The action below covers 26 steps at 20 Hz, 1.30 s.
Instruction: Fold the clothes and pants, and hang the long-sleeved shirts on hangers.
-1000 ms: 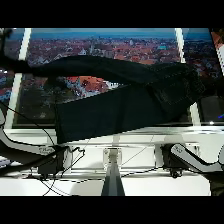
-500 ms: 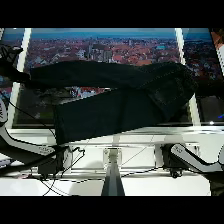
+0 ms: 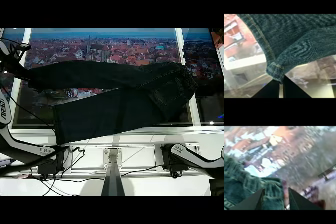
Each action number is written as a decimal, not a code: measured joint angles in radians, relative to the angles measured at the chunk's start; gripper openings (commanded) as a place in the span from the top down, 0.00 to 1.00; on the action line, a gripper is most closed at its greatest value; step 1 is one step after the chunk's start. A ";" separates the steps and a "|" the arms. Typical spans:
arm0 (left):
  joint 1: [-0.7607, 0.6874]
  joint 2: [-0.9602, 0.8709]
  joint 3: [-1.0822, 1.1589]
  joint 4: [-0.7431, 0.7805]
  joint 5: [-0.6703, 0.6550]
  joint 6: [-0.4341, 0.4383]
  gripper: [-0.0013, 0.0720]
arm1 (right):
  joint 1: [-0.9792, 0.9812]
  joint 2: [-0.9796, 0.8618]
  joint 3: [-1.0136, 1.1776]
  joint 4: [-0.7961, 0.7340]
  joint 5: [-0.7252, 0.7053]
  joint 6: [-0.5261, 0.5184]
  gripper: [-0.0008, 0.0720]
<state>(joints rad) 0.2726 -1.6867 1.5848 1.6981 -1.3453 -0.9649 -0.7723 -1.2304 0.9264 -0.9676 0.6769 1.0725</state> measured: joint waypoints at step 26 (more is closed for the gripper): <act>-0.034 -0.002 0.000 -0.009 -0.005 0.000 0.95 | 0.010 -0.549 0.591 -0.219 0.620 0.177 0.27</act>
<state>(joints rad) 0.2386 -1.6890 1.5848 1.6894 -1.3499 -0.9646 -0.7624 -1.7790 1.5173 -1.1870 1.2964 1.2491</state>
